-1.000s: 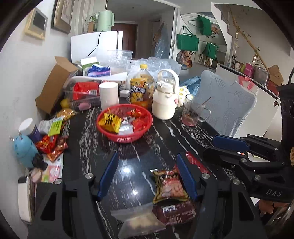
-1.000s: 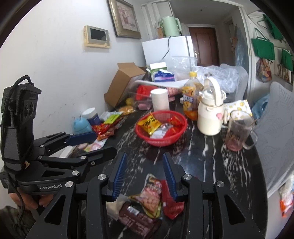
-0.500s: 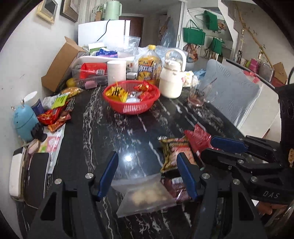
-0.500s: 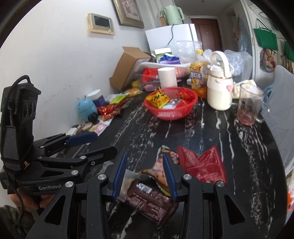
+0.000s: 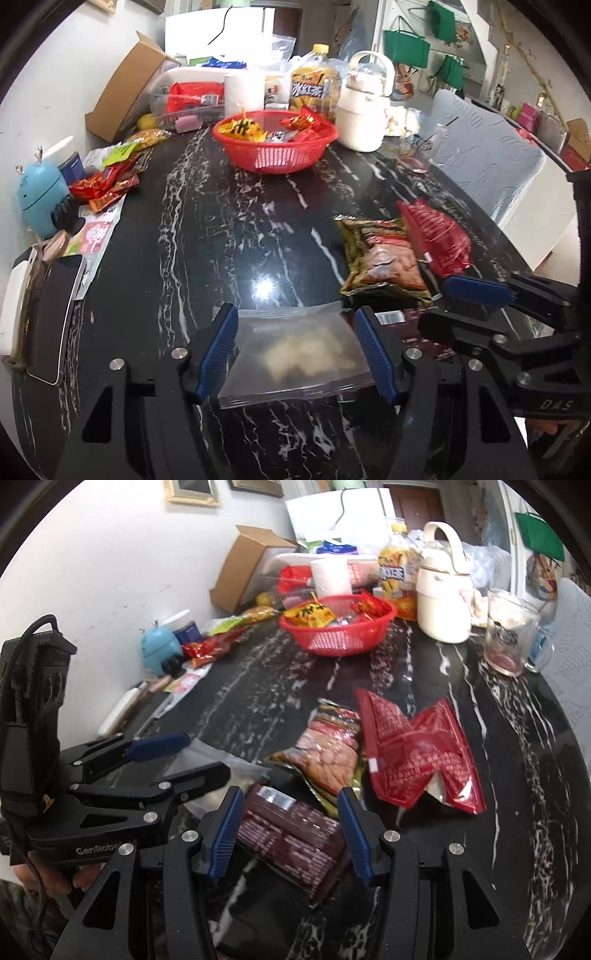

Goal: Organize snacks
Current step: 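Grasp the clear zip bag with the left gripper while the right grasps the nut-snack bag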

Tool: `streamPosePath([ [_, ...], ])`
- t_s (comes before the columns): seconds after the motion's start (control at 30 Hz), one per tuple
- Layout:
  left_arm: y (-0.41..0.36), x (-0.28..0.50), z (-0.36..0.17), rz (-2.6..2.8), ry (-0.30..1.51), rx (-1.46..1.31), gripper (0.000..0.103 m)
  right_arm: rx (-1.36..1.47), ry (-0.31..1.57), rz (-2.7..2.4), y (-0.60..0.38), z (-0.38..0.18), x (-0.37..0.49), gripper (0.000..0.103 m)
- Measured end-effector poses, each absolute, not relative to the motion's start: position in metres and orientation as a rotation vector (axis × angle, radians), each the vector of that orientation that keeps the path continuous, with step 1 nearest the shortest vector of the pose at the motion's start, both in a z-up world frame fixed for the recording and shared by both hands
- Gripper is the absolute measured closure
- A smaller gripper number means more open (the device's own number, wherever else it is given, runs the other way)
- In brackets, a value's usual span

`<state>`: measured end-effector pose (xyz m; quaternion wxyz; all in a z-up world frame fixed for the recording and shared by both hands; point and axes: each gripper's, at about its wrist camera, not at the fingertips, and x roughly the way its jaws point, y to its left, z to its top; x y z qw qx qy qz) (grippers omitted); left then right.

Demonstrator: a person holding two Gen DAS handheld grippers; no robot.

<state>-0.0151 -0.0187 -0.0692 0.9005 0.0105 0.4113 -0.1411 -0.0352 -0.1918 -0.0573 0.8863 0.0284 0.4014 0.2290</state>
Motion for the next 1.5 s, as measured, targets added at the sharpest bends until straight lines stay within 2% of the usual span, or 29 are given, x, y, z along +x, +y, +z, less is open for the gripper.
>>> streamPosePath([
  [0.07,-0.018,-0.013,-0.073,-0.288,0.865,0.016,0.034,0.067,0.838,0.467,-0.193,-0.059,-0.034,0.044],
  [0.1,-0.017,-0.013,-0.075,-0.29,0.872,0.014,0.028,0.069,0.839,0.462,-0.194,-0.059,-0.034,0.044],
  [0.13,-0.018,-0.011,-0.077,-0.295,0.886,0.015,0.026,0.068,0.84,0.459,-0.194,-0.059,-0.034,0.044],
  [0.23,-0.02,-0.005,-0.09,-0.293,0.946,0.026,0.025,0.064,0.843,0.455,-0.193,-0.06,-0.034,0.044],
  [0.57,-0.017,-0.006,-0.098,-0.321,0.913,-0.006,0.025,0.064,0.853,0.452,-0.192,-0.064,-0.033,0.044],
  [0.67,-0.013,-0.009,-0.095,-0.329,0.868,-0.013,0.03,0.07,0.857,0.453,-0.191,-0.064,-0.031,0.043],
  [0.77,-0.009,-0.009,-0.09,-0.326,0.835,-0.015,0.033,0.061,0.851,0.456,-0.189,-0.063,-0.027,0.037],
  [0.9,-0.002,-0.007,-0.085,-0.276,0.808,0.007,0.033,0.059,0.845,0.446,-0.185,-0.061,-0.016,0.036],
  [1.0,0.007,-0.004,-0.086,-0.252,0.81,-0.011,0.033,0.066,0.856,0.438,-0.182,-0.063,-0.006,0.033],
  [1.5,0.03,0.0,-0.097,-0.205,0.849,-0.052,0.033,-0.008,0.847,0.38,-0.163,-0.074,0.027,0.03],
])
